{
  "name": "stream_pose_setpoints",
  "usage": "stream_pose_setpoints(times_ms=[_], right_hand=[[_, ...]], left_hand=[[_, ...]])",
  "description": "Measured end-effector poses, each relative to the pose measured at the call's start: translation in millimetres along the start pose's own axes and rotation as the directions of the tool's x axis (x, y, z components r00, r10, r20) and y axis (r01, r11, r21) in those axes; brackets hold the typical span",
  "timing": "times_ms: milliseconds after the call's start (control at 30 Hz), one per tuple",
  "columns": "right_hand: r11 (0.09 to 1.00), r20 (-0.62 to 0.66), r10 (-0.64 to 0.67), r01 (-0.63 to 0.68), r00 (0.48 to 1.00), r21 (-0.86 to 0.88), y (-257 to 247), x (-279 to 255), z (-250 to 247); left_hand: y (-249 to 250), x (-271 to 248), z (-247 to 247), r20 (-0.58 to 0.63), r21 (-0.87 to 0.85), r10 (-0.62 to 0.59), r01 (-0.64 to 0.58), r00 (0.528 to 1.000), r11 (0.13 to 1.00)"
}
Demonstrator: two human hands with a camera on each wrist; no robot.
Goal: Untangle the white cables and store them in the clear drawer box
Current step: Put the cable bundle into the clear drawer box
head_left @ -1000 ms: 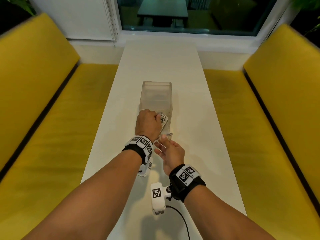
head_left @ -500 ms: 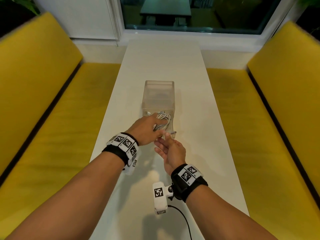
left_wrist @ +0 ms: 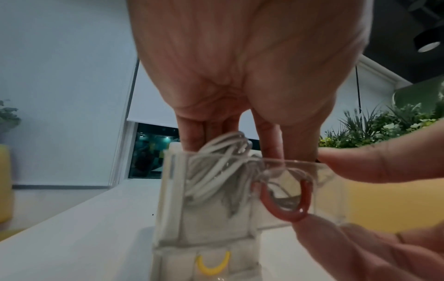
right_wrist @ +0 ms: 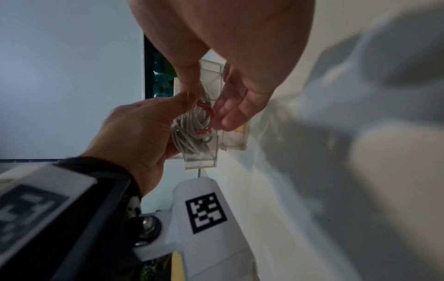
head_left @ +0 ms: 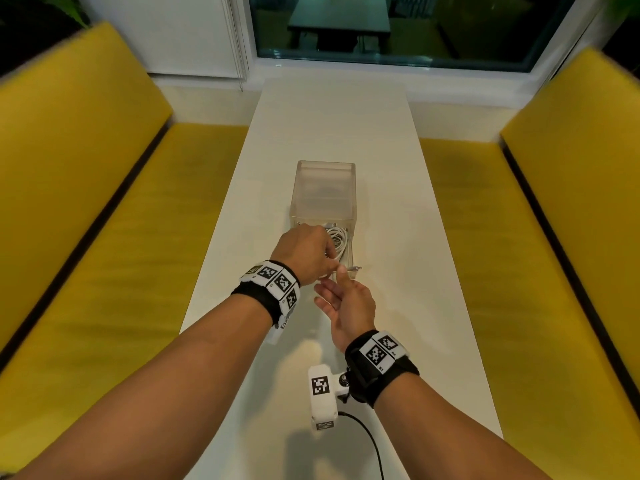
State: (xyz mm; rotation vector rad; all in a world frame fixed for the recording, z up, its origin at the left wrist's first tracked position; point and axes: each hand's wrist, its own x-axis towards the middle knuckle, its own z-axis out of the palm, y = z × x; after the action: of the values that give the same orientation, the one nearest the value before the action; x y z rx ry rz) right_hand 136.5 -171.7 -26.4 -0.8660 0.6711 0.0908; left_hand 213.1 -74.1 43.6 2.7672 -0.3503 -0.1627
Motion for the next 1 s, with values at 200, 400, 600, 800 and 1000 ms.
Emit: stream_pose_setpoints(times_ms=[200, 400, 600, 800, 1000], right_hand=[[1.0, -0.004, 0.025, -0.025, 1.0, 0.007, 0.0, -1.7, 4.1], [1.0, -0.023, 0.024, -0.024, 0.999, 0.008, -2.2, -0.2, 6.6], [1.0, -0.042, 0.012, -0.011, 0.999, 0.02, 7.4, -4.1, 5.0], [0.992, -0.017, 0.122, -0.121, 0.992, 0.043, 4.6, -3.5, 9.5], [0.996, 0.03, 0.095, -0.095, 0.995, 0.002, 0.2, -5.7, 12.2]], left_hand=[[1.4, 6.5, 13.2, -0.057, -0.022, -0.117, 0.116, 0.991, 0.993], [-2.0, 5.8, 16.4, -0.129, -0.147, -0.163, 0.143, 0.978, 0.979], [-10.2, -4.2, 15.9, -0.149, -0.225, -0.131, 0.095, 0.98, 0.97], [-12.8, -3.2, 15.0, -0.096, -0.221, -0.138, 0.114, 0.986, 0.969], [-11.0, -1.6, 8.6, -0.005, -0.067, -0.05, 0.05, 0.999, 0.997]])
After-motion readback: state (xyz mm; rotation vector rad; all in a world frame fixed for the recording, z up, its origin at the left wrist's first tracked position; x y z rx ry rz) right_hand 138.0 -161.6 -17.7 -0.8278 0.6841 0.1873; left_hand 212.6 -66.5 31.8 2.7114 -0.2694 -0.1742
